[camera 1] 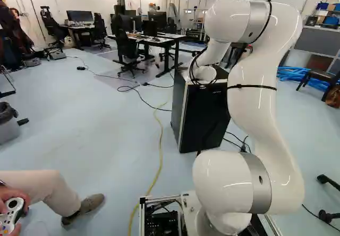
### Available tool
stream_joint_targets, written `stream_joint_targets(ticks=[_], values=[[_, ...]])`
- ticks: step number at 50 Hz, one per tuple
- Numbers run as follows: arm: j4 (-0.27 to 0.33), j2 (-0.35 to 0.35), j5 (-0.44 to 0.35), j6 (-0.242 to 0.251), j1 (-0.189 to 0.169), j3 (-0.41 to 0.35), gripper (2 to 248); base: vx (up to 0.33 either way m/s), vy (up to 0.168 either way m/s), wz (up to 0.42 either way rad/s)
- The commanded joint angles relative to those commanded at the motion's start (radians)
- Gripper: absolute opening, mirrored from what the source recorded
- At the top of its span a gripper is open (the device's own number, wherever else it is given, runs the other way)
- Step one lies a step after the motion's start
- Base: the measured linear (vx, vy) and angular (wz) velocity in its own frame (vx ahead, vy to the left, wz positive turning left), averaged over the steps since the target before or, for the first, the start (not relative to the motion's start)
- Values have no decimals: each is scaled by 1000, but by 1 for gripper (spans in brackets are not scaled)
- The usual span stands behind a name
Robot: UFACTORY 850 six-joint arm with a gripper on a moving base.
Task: Grab a drink from the fridge
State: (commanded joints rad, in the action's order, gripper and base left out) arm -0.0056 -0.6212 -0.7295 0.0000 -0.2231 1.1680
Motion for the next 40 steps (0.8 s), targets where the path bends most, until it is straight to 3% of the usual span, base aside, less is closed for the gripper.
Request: stream_joint_targets(ticks=[4,5,40], values=[[0,0,0,0,0,0,119,0,0,0],[0,0,0,0,0,0,93,0,0,0],[0,53,0,0,0,-4,93,0,0,0]])
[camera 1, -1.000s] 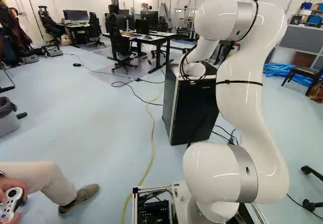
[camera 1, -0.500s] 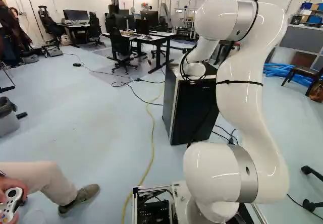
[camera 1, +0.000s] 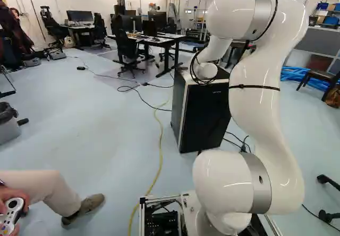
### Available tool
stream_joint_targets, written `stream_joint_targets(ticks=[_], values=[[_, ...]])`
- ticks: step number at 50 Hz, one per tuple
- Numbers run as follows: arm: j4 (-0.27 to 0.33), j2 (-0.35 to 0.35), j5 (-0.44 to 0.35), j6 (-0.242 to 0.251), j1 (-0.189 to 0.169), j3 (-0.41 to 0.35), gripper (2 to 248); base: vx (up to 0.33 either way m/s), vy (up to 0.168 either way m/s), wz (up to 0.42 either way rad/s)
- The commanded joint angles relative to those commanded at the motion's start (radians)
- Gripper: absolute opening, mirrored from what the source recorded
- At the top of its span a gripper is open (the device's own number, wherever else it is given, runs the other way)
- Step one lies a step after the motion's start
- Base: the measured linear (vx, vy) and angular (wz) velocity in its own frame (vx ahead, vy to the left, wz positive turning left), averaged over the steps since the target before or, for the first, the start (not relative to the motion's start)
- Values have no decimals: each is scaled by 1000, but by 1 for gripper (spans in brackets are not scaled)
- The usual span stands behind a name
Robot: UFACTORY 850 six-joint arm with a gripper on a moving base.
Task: Grab a drink from the fridge
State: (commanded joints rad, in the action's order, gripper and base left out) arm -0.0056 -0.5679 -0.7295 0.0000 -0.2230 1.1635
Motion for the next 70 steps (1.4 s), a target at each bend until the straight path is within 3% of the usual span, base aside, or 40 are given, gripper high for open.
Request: stream_joint_targets(ticks=[37,70], values=[[0,31,-2,0,3,-15,93,0,0,0],[1,126,-18,0,29,-138,93,0,0,0]])
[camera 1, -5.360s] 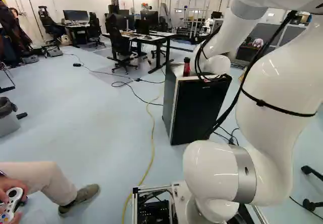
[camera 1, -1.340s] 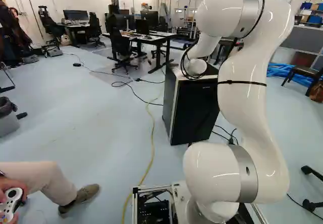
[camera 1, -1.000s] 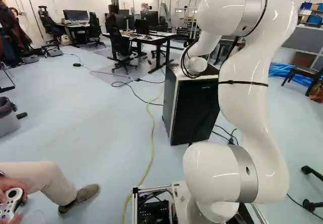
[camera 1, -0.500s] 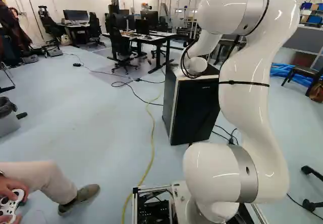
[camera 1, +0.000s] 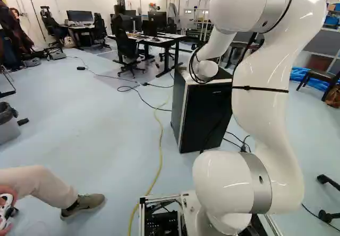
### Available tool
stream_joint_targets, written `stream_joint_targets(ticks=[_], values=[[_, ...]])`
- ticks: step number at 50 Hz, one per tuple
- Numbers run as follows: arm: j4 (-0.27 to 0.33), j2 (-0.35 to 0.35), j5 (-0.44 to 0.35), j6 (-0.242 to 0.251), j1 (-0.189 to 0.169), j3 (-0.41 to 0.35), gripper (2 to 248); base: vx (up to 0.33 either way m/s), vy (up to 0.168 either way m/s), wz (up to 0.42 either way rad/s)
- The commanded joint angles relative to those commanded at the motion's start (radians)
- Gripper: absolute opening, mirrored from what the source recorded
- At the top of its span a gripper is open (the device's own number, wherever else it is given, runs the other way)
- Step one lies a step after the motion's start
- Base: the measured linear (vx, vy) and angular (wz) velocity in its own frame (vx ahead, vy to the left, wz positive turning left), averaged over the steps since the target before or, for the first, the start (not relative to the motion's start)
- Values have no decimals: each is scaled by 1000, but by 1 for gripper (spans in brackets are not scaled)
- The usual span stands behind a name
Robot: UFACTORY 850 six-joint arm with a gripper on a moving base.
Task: Grab a drink from the fridge
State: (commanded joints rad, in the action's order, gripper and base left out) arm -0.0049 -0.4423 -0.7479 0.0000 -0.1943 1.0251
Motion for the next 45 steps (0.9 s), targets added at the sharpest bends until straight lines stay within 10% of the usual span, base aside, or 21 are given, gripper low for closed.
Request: stream_joint_targets(ticks=[45], values=[[2,281,-49,0,76,-365,93,0,0,0]])
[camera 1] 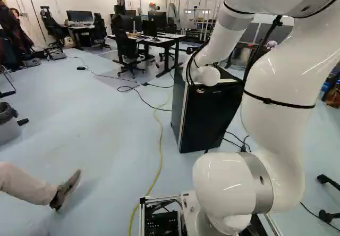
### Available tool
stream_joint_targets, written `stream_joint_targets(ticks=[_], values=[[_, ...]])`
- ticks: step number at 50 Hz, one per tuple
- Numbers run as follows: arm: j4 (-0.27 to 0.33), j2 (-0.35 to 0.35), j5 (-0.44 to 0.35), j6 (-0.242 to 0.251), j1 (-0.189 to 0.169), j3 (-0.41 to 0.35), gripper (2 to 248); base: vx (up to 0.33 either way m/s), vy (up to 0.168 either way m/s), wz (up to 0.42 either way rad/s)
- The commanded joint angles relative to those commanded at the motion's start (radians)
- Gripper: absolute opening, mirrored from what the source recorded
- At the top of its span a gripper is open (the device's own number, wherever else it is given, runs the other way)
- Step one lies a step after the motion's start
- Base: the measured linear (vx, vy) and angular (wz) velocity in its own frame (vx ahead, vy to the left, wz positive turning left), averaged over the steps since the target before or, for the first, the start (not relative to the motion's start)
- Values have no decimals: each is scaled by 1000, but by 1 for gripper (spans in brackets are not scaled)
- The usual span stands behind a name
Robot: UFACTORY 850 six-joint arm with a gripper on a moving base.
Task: Grab a drink from the fridge
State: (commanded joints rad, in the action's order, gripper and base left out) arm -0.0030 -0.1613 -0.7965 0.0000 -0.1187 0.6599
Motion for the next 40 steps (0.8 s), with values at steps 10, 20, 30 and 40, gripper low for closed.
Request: stream_joint_targets(ticks=[10,20,30,40], values=[[1,82,-14,0,22,-106,93,0,0,0],[1,156,-27,0,42,-203,93,0,0,0],[1,222,-38,0,60,-288,93,0,0,0],[2,279,-48,0,75,-362,93,0,0,0]])
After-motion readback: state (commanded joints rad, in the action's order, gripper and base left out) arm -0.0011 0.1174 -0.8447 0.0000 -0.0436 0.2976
